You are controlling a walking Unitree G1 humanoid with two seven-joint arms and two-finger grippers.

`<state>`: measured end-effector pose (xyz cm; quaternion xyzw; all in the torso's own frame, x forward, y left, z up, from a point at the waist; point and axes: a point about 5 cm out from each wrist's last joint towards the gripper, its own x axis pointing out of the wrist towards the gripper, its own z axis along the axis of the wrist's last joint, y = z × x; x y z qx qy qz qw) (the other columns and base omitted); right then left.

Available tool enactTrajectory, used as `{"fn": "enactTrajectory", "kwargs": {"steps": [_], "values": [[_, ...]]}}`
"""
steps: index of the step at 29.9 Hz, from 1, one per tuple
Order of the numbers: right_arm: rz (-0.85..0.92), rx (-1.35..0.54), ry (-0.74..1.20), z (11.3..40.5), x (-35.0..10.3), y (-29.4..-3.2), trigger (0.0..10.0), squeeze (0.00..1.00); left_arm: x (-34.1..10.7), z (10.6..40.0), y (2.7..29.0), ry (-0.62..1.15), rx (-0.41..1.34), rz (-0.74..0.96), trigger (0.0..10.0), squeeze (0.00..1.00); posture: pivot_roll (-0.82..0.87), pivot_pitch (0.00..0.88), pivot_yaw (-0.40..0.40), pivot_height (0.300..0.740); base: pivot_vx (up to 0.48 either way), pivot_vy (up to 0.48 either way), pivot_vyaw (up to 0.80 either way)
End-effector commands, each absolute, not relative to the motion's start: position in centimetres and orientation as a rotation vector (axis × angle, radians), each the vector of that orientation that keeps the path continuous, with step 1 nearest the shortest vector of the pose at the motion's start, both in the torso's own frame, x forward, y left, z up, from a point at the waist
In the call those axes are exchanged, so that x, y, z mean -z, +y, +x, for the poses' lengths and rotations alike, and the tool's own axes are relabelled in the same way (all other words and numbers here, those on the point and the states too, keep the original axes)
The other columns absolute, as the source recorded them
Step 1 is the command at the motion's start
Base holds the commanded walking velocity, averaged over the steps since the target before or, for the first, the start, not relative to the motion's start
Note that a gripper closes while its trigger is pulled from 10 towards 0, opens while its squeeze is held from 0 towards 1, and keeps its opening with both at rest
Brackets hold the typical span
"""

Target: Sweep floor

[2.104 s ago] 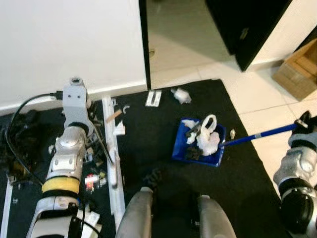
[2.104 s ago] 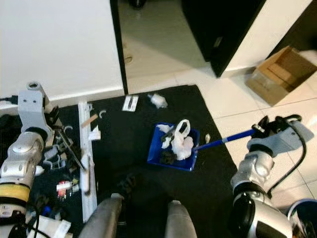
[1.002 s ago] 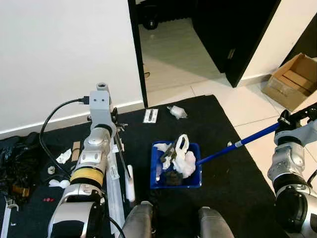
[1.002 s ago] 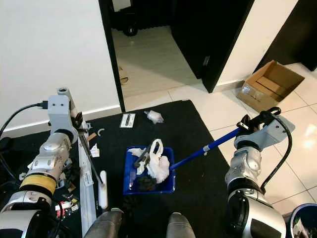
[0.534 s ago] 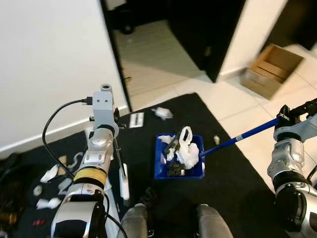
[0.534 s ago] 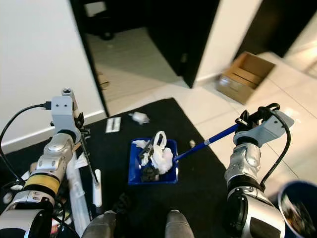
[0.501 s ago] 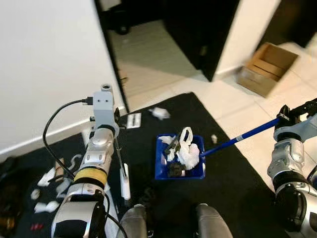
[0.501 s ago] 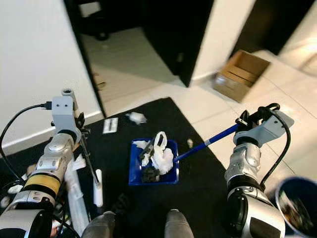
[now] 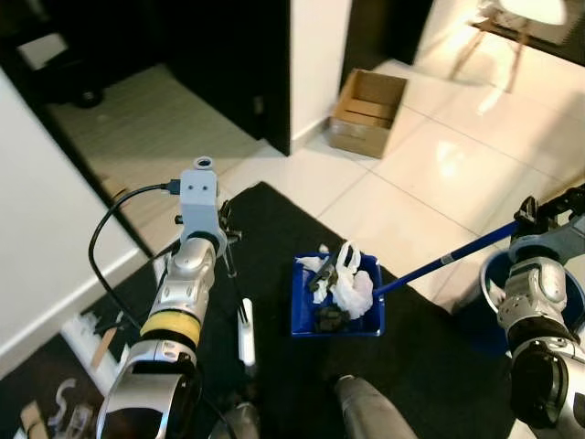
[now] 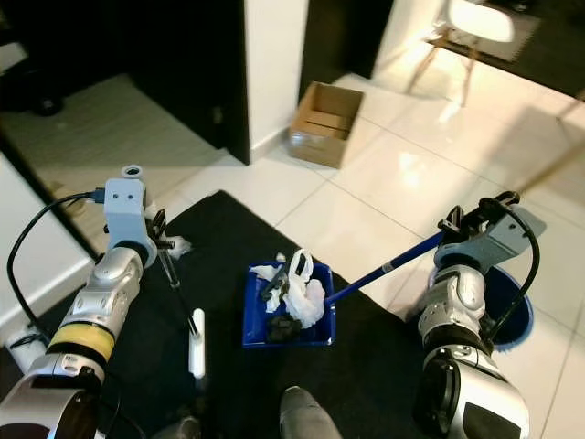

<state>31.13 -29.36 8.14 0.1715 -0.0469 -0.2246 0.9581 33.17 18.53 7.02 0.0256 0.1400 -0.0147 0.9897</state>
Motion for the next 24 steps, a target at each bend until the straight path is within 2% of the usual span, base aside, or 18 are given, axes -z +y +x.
{"fn": "enactTrajectory", "kwargs": {"steps": [1, 9, 13, 16, 24], "values": [[0.355, 0.453, -0.119, 31.6, -8.8, -29.3, 10.0, 0.00, -7.4, 33.2, 18.4, 0.267, 0.058, 0.061, 10.0, 0.00, 0.03, 0.000, -0.006, 0.740, 0.000, 0.000, -0.80], [0.353, 0.455, -0.121, 31.6, -9.0, -29.4, 10.0, 0.00, -7.5, 33.1, 18.4, 0.252, 0.060, 0.041, 10.0, 0.00, 0.03, 0.000, -0.007, 0.740, 0.000, 0.000, -0.80], [0.350, 0.456, -0.134, 31.8, -9.4, -29.6, 10.0, 0.00, -9.9, 33.9, 18.8, 0.102, 0.009, 0.021, 10.0, 0.00, 0.03, 0.000, -0.006, 0.740, 0.000, 0.000, -0.80], [0.350, 0.454, -0.143, 32.0, -9.7, -29.6, 10.0, 0.00, -12.2, 34.4, 19.0, -0.046, 0.000, 0.087, 10.0, 0.00, 0.03, 0.000, -0.006, 0.740, 0.000, 0.000, -0.80], [0.354, 0.450, -0.150, 32.1, -9.9, -29.4, 10.0, 0.00, -12.6, 34.6, 18.6, -0.055, 0.038, 0.150, 10.0, 0.00, 0.02, 0.000, -0.001, 0.740, 0.000, 0.000, -0.80]]}}
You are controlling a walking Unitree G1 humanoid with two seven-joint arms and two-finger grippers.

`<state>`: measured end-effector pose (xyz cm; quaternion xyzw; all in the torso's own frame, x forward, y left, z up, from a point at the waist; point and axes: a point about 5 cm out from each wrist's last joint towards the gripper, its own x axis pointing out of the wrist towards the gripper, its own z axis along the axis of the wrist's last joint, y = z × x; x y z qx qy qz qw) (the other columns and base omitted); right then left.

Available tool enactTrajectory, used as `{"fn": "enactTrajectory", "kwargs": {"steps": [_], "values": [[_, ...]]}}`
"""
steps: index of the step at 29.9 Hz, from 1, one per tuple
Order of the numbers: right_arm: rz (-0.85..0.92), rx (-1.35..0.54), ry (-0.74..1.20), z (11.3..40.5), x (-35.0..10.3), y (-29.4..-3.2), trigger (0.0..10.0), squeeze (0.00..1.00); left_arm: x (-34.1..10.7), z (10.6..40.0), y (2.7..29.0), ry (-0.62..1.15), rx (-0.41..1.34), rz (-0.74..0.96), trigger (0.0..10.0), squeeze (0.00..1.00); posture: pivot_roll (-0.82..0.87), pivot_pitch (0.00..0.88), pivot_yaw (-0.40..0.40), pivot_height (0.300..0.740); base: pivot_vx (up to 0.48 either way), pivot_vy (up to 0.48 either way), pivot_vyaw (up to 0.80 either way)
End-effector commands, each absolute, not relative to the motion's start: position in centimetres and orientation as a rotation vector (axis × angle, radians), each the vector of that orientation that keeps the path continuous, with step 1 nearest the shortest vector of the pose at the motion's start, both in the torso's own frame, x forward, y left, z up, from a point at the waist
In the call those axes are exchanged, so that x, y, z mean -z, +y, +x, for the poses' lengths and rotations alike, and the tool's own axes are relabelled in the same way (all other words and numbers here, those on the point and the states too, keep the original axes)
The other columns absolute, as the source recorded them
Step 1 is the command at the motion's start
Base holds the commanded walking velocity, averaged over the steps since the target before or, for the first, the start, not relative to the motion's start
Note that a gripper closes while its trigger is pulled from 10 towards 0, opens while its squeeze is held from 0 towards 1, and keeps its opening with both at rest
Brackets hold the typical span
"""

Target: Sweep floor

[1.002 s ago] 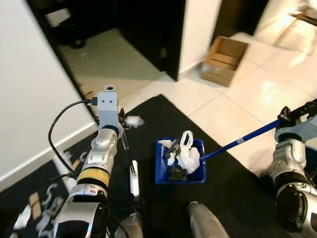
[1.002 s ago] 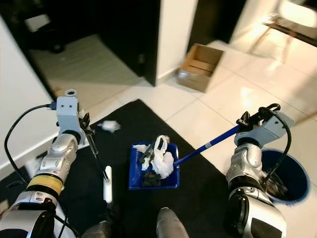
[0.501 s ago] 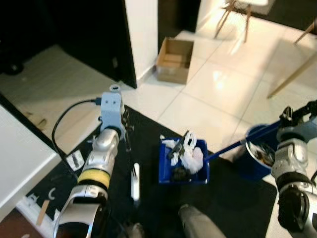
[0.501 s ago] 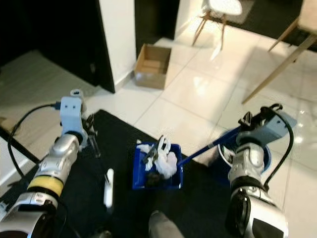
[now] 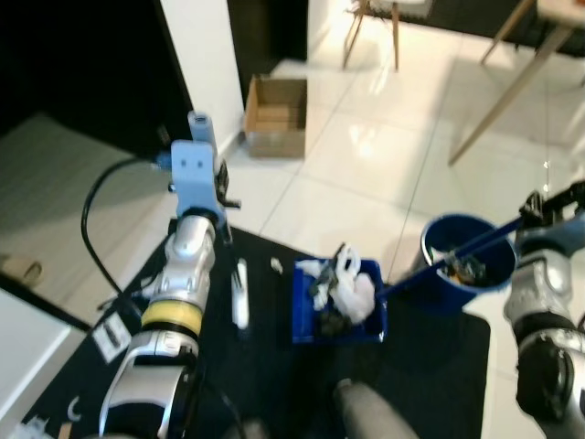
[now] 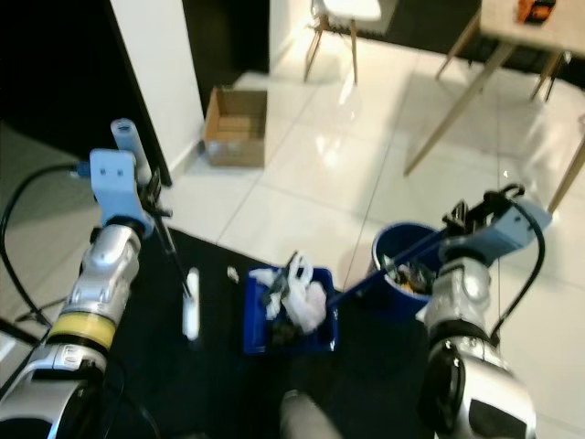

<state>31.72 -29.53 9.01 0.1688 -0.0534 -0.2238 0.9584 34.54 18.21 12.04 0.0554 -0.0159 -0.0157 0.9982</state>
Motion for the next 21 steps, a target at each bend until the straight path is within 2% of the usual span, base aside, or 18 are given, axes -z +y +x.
{"fn": "enactTrajectory", "kwargs": {"steps": [1, 8, 21], "values": [[0.354, 0.449, -0.152, 32.2, -9.9, -29.4, 10.0, 0.00, -12.4, 34.5, 18.6, -0.045, 0.041, 0.146, 10.0, 0.00, 0.02, 0.000, 0.001, 0.740, 0.000, 0.000, -0.80], [0.352, 0.442, -0.173, 32.7, -10.8, -29.6, 10.0, 0.00, -10.1, 34.2, 18.5, 0.062, 0.050, 0.143, 10.0, 0.00, 0.01, 0.000, 0.001, 0.740, 0.000, 0.000, -0.80], [0.350, 0.440, -0.179, 33.0, -11.3, -29.7, 10.0, 0.00, -9.1, 33.9, 18.6, 0.114, 0.035, 0.157, 10.0, 0.00, 0.01, 0.000, 0.003, 0.740, 0.000, 0.000, -0.80]]}}
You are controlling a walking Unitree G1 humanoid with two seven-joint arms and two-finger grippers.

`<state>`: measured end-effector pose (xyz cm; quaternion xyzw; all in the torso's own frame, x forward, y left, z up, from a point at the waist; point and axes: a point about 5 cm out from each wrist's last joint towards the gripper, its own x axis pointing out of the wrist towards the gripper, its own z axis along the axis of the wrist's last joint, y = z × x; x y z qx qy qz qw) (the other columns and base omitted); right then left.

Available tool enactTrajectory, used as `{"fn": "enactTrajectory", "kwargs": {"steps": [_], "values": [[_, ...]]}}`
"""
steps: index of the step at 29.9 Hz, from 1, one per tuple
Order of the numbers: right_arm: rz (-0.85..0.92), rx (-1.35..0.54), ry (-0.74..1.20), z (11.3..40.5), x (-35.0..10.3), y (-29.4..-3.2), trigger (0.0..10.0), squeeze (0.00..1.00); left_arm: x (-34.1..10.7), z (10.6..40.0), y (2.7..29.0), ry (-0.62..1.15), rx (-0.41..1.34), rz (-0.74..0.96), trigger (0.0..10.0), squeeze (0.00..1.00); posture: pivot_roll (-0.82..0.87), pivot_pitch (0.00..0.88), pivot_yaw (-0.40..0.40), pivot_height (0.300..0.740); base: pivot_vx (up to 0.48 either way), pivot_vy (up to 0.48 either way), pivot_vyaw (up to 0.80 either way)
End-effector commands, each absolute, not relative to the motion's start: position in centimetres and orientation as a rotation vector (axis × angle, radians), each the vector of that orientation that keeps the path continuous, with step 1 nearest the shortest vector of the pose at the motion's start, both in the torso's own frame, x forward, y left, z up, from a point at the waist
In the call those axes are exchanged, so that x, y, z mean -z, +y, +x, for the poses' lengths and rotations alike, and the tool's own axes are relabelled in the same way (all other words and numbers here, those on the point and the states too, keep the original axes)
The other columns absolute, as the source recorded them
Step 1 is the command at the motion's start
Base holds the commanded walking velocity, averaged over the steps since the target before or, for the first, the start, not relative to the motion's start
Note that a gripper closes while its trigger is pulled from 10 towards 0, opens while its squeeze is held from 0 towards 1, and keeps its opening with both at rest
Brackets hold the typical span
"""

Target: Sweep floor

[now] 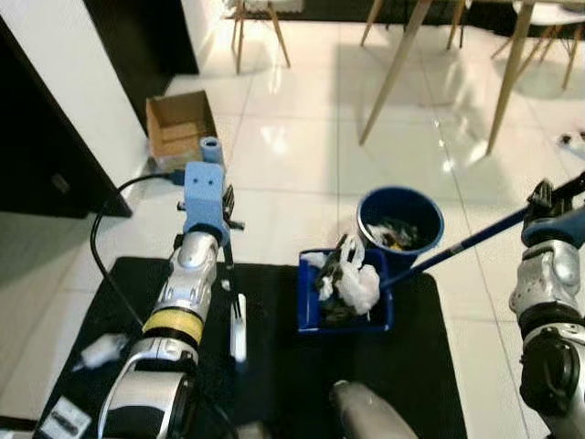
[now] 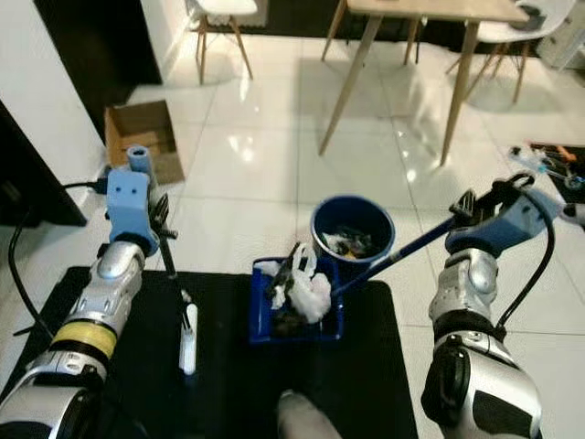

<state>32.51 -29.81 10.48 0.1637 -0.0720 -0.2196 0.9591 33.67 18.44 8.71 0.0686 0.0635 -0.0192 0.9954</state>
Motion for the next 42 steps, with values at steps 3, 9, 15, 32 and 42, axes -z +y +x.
{"fn": "enactTrajectory", "kwargs": {"steps": [3, 9, 15, 32, 42], "values": [[0.353, 0.436, -0.178, 33.1, -11.3, -29.5, 10.0, 0.00, -9.1, 34.0, 18.5, 0.118, 0.038, 0.148, 10.0, 0.00, 0.01, 0.001, 0.005, 0.740, 0.000, 0.000, -0.80], [0.358, 0.425, -0.171, 33.2, -11.1, -29.0, 10.0, 0.00, -9.0, 34.1, 18.6, 0.131, 0.038, 0.153, 10.0, 0.00, 0.01, 0.004, 0.008, 0.740, 0.000, 0.000, -0.80], [0.365, 0.417, -0.152, 33.2, -10.6, -28.6, 10.0, 0.00, -8.7, 33.9, 18.8, 0.157, 0.032, 0.171, 10.0, 0.00, 0.01, 0.003, 0.008, 0.740, 0.000, 0.000, -0.80], [0.357, 0.469, 0.077, 29.6, -4.4, -27.5, 10.0, 0.00, -7.5, 33.4, 18.2, 0.201, 0.053, 0.180, 10.0, 0.00, 0.01, 0.004, 0.014, 0.740, 0.000, 0.000, -0.80], [0.341, 0.515, 0.073, 28.4, -4.0, -29.0, 10.0, 0.00, -6.9, 33.0, 17.1, 0.214, 0.067, 0.125, 10.0, 0.00, 0.01, 0.010, 0.023, 0.740, 0.000, 0.000, -0.20]]}}
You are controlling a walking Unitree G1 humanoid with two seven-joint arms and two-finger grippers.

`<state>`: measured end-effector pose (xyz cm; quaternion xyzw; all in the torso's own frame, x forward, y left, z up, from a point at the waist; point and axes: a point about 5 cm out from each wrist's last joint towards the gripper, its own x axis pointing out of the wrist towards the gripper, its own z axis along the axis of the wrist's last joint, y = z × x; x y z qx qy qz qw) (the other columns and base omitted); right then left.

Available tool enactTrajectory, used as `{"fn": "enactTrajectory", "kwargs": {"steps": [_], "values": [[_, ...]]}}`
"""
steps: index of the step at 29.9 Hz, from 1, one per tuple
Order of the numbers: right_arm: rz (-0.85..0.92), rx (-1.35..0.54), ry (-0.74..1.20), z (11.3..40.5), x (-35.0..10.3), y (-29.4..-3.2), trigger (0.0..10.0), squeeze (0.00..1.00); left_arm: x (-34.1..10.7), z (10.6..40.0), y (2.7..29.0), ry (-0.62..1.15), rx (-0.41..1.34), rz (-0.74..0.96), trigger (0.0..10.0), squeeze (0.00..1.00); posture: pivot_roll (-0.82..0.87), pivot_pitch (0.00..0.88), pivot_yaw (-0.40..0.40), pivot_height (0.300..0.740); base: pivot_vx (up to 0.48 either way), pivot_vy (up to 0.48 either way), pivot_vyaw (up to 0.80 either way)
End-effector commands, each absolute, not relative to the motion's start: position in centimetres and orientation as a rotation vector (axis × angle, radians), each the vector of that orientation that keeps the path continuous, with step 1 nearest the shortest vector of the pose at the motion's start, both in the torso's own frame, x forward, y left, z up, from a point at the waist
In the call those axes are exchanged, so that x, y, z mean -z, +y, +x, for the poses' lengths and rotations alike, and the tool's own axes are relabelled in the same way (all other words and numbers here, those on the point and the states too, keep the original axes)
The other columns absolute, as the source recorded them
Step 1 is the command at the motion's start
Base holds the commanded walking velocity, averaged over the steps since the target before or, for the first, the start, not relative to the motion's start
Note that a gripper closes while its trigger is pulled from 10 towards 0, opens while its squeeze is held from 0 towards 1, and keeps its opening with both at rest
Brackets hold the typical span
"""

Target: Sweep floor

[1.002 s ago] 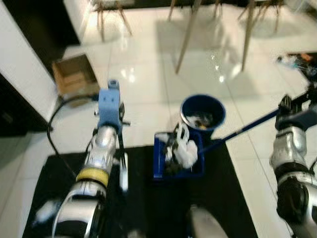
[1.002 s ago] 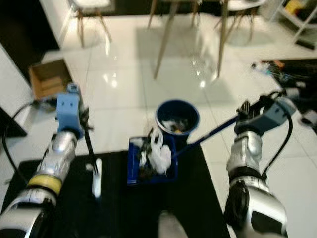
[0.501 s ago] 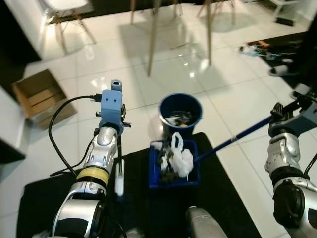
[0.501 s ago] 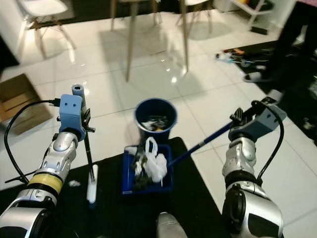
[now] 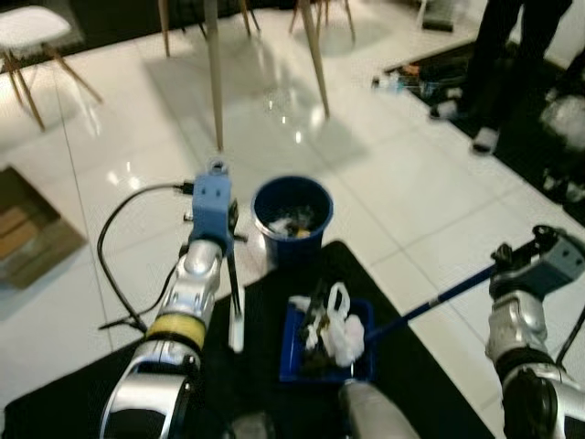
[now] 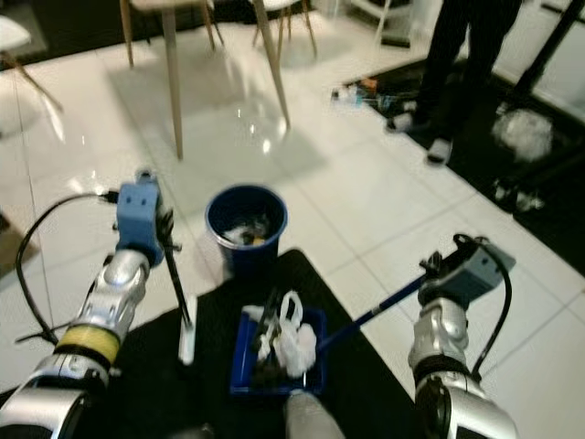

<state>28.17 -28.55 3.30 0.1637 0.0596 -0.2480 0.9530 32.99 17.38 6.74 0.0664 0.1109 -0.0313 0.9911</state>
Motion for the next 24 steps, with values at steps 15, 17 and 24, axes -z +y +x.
{"fn": "enactTrajectory", "kwargs": {"steps": [15, 17, 24], "values": [[0.365, 0.453, -0.051, 31.3, -8.2, -29.8, 10.0, 0.00, -8.1, 33.5, 17.0, 0.159, 0.049, 0.096, 10.0, 0.00, 0.01, 0.005, 0.018, 0.740, 0.100, 0.000, 0.00], [0.377, 0.437, -0.069, 32.2, -9.3, -29.7, 10.0, 0.00, -8.1, 33.5, 17.1, 0.165, 0.057, 0.109, 10.0, 0.00, 0.01, 0.004, 0.018, 0.740, 0.431, 0.000, 0.00], [0.399, 0.395, -0.115, 34.3, -12.4, -29.6, 10.0, 0.00, -8.0, 33.5, 17.2, 0.171, 0.061, 0.127, 10.0, 0.00, 0.01, 0.000, 0.021, 0.740, 0.447, 0.000, 0.00]]}}
